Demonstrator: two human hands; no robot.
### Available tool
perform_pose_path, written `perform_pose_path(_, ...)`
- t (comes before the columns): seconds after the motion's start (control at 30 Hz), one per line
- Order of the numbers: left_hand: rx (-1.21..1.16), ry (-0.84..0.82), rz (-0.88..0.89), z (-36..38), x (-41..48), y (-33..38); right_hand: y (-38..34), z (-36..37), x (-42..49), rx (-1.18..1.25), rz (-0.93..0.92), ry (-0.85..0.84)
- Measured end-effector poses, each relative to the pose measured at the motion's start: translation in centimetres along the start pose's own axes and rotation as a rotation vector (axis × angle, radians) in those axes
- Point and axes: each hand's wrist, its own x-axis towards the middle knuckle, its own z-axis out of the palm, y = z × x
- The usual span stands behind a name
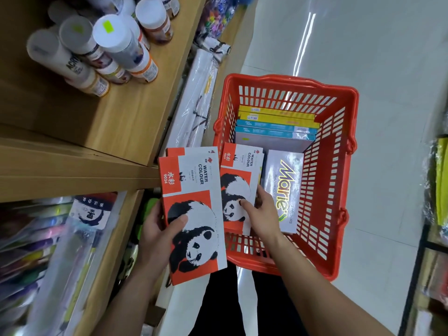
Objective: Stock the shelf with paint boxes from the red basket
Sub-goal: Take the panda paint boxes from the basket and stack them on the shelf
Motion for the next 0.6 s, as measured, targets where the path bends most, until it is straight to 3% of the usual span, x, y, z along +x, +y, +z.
perform_pose_path(0.23,-0.009,-0.014,-0.012,-0.2,0.8,-0.4,0.1,-0.4,0.8,0.213,0.051,-0.013)
perform_pose_path(0.6,-0.025,-0.062,0.036,1.3,0.6,-0.3,0.1,0.1,0.4,0.201,-0.011,-0.046)
